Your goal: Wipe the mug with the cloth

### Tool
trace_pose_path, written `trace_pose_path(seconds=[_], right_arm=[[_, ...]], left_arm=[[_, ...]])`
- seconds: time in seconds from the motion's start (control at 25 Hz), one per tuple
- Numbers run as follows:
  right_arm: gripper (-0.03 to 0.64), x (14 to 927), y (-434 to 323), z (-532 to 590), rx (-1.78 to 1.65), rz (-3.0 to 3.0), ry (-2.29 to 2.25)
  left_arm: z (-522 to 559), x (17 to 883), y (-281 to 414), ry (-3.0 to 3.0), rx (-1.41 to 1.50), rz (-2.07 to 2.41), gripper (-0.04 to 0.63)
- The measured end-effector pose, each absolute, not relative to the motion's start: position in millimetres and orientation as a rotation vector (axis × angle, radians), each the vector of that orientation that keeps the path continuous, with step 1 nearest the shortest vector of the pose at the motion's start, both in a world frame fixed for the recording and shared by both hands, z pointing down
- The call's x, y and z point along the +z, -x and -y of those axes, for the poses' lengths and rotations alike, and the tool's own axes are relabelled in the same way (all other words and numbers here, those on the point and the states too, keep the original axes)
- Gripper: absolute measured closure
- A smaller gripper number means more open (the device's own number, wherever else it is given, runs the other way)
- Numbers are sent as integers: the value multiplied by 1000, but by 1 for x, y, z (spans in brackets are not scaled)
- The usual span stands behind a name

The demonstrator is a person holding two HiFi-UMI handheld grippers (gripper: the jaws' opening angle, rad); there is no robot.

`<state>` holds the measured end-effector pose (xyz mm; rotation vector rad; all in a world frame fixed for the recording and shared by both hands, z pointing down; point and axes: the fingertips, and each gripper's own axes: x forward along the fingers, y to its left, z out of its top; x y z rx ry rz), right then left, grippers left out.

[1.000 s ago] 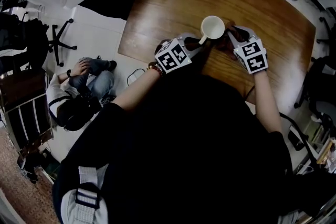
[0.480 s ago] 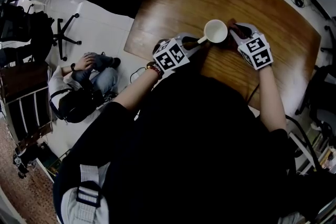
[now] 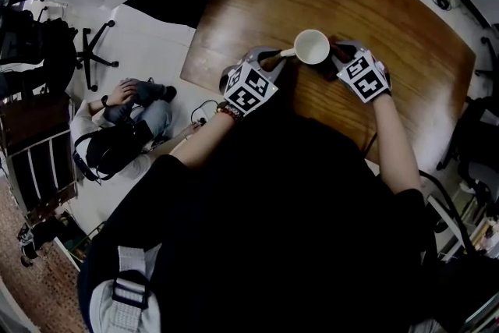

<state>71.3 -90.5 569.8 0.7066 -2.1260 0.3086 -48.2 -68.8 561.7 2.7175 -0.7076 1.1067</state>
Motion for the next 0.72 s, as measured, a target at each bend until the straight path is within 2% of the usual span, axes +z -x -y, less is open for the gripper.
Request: trace_pose_path(seconds=[0.32, 0.72], right_arm=[[546, 564, -54, 60, 192, 2169, -527], [546, 502, -99, 114, 353, 2373, -748]], left_arm=[[108, 559, 59, -2681, 1107, 832, 541], [153, 557, 46, -2761, 997, 778, 563]])
